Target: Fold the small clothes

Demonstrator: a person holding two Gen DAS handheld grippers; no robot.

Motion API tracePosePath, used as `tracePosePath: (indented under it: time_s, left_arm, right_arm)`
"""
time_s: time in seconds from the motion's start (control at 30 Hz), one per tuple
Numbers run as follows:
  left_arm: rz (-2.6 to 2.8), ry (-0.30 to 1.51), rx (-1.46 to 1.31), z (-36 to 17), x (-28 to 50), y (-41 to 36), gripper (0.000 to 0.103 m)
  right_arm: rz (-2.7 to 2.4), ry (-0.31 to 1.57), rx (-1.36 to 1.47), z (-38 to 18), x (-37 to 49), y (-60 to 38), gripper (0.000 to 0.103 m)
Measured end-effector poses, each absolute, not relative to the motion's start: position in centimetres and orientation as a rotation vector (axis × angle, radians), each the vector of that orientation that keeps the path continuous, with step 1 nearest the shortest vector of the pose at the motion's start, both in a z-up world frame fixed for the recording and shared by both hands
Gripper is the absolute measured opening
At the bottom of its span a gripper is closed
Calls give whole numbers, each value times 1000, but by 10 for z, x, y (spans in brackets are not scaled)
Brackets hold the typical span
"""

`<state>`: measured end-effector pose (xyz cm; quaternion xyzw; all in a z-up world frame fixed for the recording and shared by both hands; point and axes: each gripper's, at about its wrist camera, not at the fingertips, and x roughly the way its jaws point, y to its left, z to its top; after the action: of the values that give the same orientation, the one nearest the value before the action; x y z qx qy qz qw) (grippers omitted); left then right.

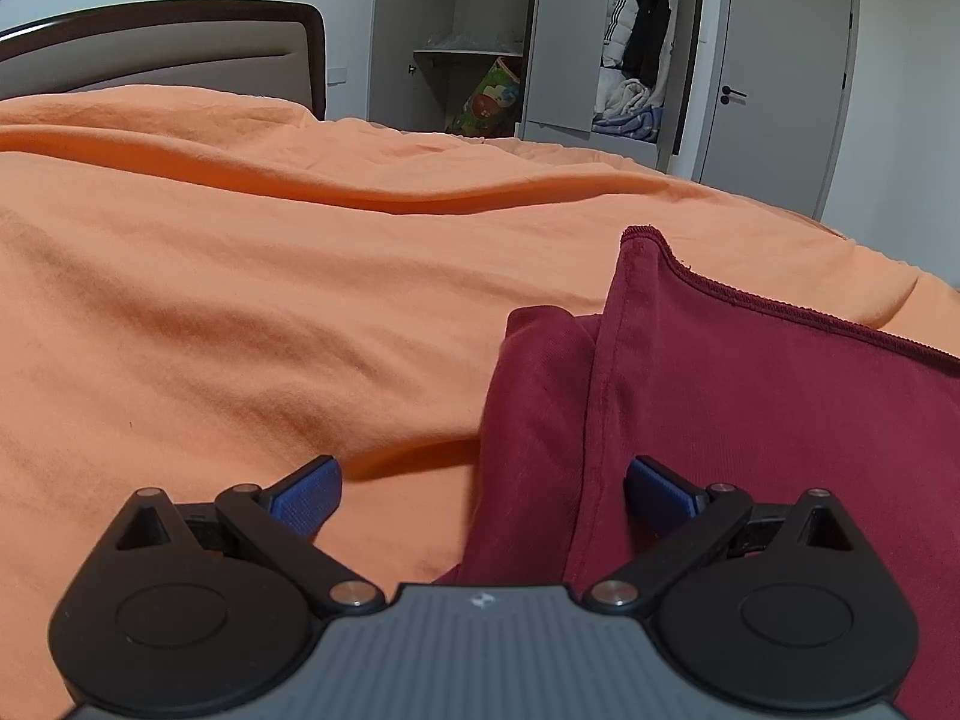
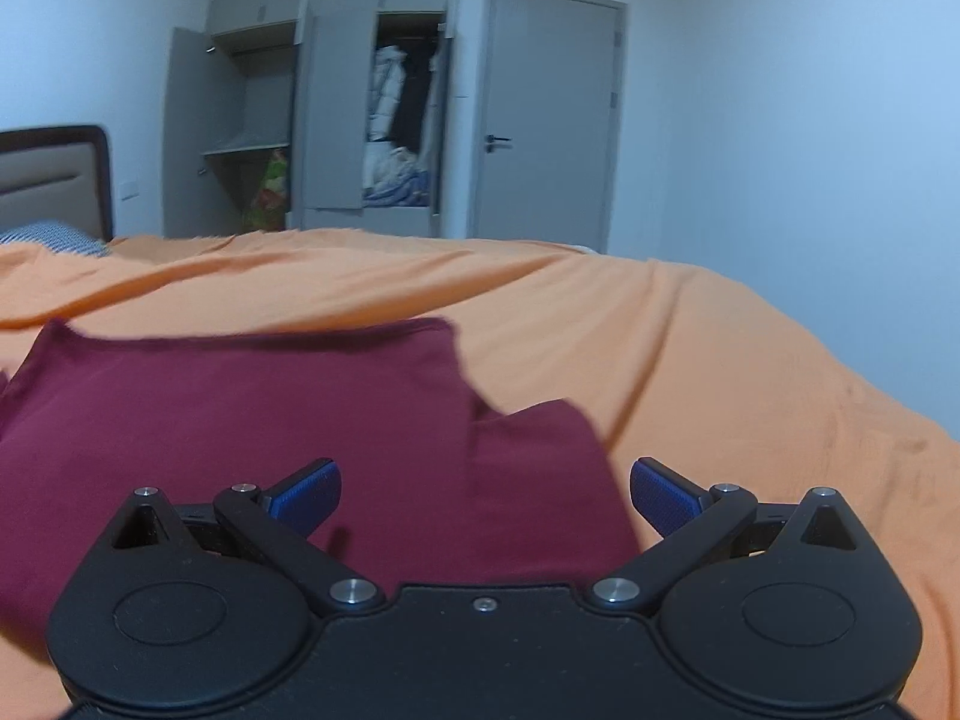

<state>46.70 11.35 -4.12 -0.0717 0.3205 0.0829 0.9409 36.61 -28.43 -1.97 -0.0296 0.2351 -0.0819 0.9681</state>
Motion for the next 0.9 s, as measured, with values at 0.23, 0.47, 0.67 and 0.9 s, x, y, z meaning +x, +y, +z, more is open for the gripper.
tracePosePath:
  time_s: [0.23,0.47,0.67,0.9]
  left_arm:
    - [166,641,-152,-44,464,114,102]
    - [167,636,-149,-44,464,113,102]
    - [169,629,-144,-45,464,112,102]
    - [168,621,-144,-47,463,112,102]
  right_arm:
    - [-164,543,-41,-49,367,-275,103]
    - [-156,540,-1,-57,367,-278,103]
    - [-159,528,2,-62,366,-278,103]
    - [-163,550,9,-54,367,-279,102]
